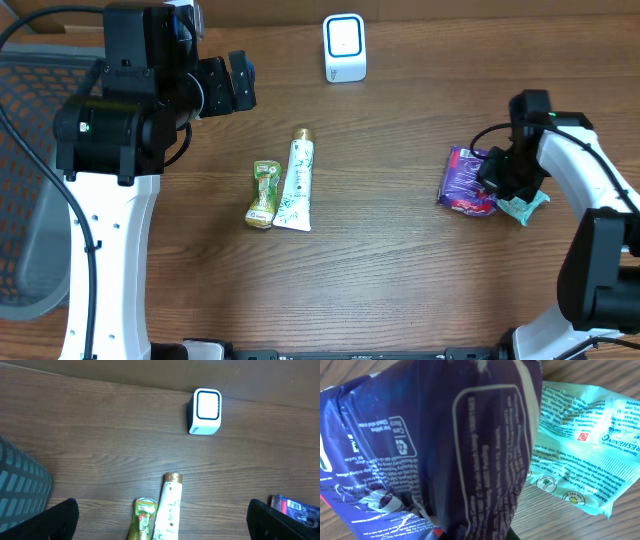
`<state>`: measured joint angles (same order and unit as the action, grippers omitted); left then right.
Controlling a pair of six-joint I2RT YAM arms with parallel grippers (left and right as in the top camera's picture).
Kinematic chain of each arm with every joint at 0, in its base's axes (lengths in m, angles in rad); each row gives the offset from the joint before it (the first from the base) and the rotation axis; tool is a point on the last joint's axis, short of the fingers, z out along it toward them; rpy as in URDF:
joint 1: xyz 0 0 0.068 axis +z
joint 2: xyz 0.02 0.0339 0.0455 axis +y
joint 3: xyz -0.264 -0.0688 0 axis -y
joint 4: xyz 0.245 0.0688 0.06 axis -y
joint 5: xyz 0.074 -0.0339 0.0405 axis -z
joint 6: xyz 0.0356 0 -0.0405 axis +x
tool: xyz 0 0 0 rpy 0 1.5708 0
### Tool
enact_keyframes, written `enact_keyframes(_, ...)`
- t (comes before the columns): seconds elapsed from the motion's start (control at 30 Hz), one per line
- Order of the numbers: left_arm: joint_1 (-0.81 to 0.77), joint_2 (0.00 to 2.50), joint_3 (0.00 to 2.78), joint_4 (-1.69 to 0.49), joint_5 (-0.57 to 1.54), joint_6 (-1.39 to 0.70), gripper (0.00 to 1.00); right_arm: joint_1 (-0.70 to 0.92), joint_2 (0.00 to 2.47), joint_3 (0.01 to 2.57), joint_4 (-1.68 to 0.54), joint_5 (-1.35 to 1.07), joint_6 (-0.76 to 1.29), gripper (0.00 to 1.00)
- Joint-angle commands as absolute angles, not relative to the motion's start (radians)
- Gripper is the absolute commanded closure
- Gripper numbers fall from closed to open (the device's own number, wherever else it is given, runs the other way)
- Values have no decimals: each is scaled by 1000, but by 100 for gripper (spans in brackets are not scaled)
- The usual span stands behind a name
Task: Scan the item barcode
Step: 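Move right gripper to the white tube and grasp it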
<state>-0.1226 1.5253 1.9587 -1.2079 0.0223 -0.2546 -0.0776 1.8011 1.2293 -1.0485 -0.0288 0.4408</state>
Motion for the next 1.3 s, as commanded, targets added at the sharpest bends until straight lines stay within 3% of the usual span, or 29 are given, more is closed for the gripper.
enact_keyframes(0.0, -125, 1531, 1966, -1205, 16, -239, 0, -142, 1805, 1192, -1017, 102, 455, 96)
enact_keyframes(0.23, -125, 1531, 1966, -1205, 16, -239, 0, -244, 1805, 1192, -967, 157, 471, 94)
enact_keyframes(0.3, -125, 1531, 1966, -1205, 16, -239, 0, -265, 1805, 1193, -966, 157, 463, 60)
enact_keyframes(0.37, -125, 1531, 1966, -1205, 16, -239, 0, -277, 1805, 1213, -983, 153, 427, 34)
enact_keyframes(0.5, -125, 1531, 1966, -1205, 16, -239, 0, -261, 1796, 1397, -1156, 118, 361, 32)
enact_keyframes(0.57, -125, 1531, 1966, -1205, 16, -239, 0, -218, 1793, 1576, -1295, 27, 344, 25)
enact_keyframes(0.7, -125, 1531, 1966, -1205, 16, -239, 0, -111, 1793, 1700, -1338, -110, 287, 20)
enact_keyframes(0.93, -125, 1531, 1966, -1205, 16, -239, 1, 174, 1796, 1661, -1198, -223, 367, 21)
enact_keyframes(1.17, -125, 1531, 1966, -1205, 16, -239, 0, 505, 1798, 1485, -831, -197, 610, 40)
enact_keyframes(1.27, -125, 1531, 1966, -1205, 16, -239, 0, 596, 1814, 1416, -685, -195, 656, 42)
